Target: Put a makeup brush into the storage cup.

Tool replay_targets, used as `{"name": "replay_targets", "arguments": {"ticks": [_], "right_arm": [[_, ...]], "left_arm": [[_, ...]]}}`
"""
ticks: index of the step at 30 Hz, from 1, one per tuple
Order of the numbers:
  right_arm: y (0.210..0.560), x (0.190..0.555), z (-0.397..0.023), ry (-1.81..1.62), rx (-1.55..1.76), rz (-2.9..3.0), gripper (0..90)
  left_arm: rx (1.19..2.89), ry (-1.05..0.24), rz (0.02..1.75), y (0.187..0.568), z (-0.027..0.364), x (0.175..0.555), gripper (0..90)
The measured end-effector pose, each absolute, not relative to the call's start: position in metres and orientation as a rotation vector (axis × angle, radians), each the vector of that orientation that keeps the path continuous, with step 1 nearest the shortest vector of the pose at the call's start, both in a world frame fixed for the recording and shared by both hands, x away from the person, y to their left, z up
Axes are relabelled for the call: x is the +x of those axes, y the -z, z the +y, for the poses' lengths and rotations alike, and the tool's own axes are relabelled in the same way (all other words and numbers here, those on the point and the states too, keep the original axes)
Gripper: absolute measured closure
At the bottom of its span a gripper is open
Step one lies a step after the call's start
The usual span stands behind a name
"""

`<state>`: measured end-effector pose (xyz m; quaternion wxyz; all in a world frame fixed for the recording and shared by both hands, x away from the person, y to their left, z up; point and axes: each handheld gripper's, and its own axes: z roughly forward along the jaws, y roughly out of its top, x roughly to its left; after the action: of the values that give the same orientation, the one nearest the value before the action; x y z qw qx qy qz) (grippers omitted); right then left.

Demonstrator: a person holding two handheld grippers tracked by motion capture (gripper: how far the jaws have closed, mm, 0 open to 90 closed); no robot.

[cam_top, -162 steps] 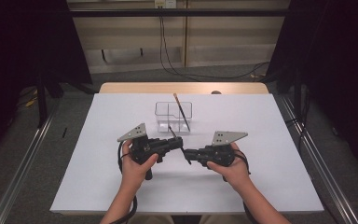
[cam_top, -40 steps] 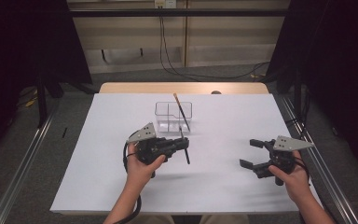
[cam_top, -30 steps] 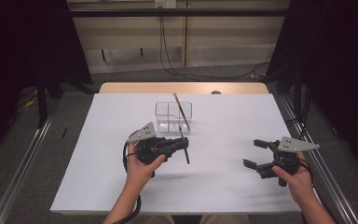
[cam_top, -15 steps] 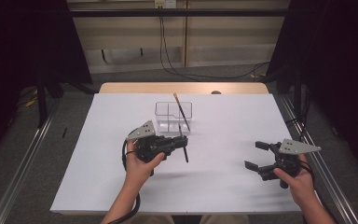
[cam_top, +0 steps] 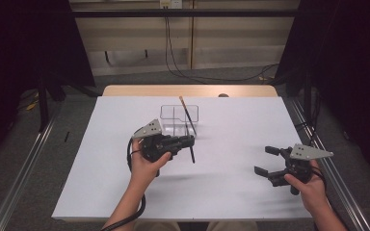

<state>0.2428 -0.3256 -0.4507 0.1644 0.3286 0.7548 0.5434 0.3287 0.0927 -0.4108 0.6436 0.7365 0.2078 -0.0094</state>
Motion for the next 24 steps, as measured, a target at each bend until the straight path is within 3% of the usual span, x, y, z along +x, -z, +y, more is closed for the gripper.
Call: {"name": "replay_targets", "arguments": {"ticks": [24], "right_arm": [[0.45,0.242,-0.328,-1.554,0.937,2.142,8.5]], "left_arm": [[1.686,-0.011,0.499,0.4,0.089,0.351,83.8]]}}
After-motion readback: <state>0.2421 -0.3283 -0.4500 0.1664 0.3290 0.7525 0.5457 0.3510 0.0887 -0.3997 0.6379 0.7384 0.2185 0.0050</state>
